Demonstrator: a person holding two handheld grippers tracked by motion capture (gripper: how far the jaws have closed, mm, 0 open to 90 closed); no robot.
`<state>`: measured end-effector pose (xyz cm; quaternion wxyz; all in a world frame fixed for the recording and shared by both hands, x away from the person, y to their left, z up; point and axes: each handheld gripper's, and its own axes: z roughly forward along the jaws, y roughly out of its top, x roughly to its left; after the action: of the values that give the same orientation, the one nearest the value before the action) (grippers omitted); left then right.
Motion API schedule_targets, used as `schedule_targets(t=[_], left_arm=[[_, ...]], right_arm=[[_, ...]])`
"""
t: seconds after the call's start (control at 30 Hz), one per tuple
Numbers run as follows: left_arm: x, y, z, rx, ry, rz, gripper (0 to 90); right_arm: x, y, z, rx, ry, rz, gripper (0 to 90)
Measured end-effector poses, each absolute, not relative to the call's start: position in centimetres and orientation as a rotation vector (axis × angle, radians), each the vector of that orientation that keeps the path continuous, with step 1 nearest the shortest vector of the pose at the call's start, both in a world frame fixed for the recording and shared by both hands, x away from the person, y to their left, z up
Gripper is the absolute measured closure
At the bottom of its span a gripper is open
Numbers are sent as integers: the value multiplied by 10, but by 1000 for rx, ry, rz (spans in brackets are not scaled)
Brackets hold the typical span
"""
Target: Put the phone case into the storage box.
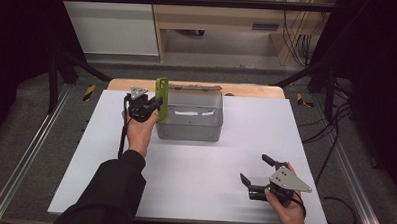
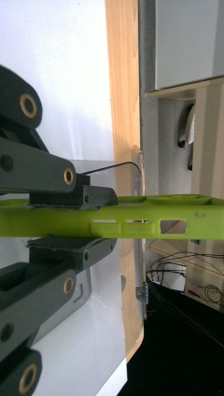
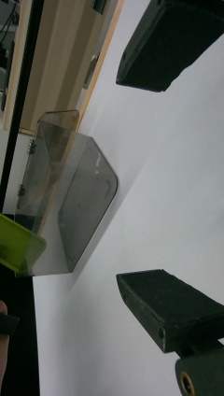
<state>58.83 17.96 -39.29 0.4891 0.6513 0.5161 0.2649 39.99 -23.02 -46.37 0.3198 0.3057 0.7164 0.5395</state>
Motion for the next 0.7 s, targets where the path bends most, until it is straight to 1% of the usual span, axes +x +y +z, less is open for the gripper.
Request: schedule_targets(t=[0.7], left_arm=[[589, 177, -402, 1619, 1265, 616, 773]], right_arm=[[401, -230, -464, 803, 1893, 1412, 58]])
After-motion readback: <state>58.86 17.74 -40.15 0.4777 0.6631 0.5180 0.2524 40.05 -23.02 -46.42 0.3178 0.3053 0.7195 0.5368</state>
